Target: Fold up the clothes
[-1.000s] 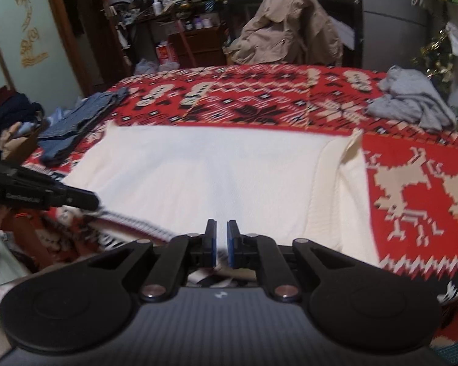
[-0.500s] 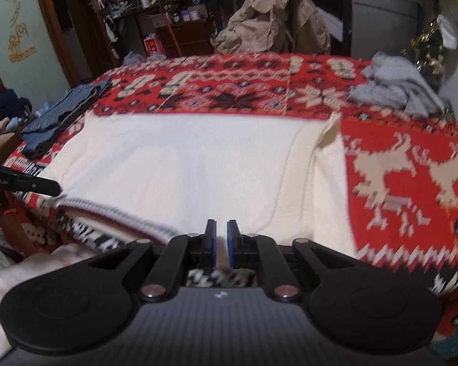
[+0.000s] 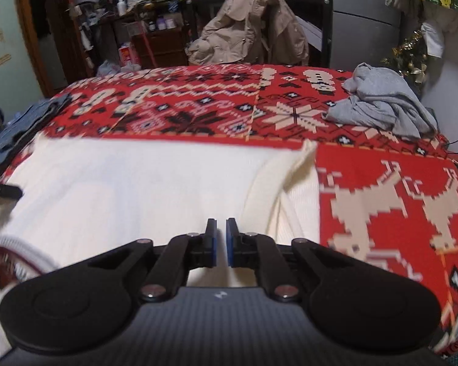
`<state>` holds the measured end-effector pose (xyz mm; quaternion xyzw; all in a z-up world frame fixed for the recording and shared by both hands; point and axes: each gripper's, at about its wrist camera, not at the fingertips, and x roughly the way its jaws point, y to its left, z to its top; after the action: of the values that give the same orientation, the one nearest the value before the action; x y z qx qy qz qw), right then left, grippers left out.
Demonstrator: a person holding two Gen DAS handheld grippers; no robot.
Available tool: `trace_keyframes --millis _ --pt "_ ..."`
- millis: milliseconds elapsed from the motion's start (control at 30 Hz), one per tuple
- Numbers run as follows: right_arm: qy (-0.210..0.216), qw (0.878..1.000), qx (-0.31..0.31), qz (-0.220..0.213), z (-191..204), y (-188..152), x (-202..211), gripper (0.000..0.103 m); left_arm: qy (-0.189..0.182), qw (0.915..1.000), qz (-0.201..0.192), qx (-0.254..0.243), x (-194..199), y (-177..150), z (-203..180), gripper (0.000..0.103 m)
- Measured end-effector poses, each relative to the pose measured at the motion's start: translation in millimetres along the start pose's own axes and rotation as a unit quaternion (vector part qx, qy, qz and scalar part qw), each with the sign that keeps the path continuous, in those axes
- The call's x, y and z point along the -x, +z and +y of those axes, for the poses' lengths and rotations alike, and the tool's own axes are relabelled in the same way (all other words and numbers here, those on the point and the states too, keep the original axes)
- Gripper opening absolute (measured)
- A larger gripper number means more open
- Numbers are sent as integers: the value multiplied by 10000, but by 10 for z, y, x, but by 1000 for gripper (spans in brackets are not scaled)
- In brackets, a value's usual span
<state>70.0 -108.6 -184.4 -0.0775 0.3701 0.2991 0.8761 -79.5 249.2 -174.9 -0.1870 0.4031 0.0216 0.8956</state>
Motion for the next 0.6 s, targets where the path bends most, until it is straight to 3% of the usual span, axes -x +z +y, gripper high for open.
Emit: trace_keyframes --millis 133,267,433,600 --pt "50 10000 55 58 -36 -81 168 7 -31 9999 -14 106 72 34 41 5" --pt "9 9999 66 -140 -64 155 140 7 21 9999 -143 84 -7 250 38 5" --pt "-5 9992 212 -340 5 583 -261 7 86 9999 -72 114 -233 420 53 5" --pt "-161 9986 450 -228 -85 645 -667 5 63 9999 -53 103 -274 386 91 5"
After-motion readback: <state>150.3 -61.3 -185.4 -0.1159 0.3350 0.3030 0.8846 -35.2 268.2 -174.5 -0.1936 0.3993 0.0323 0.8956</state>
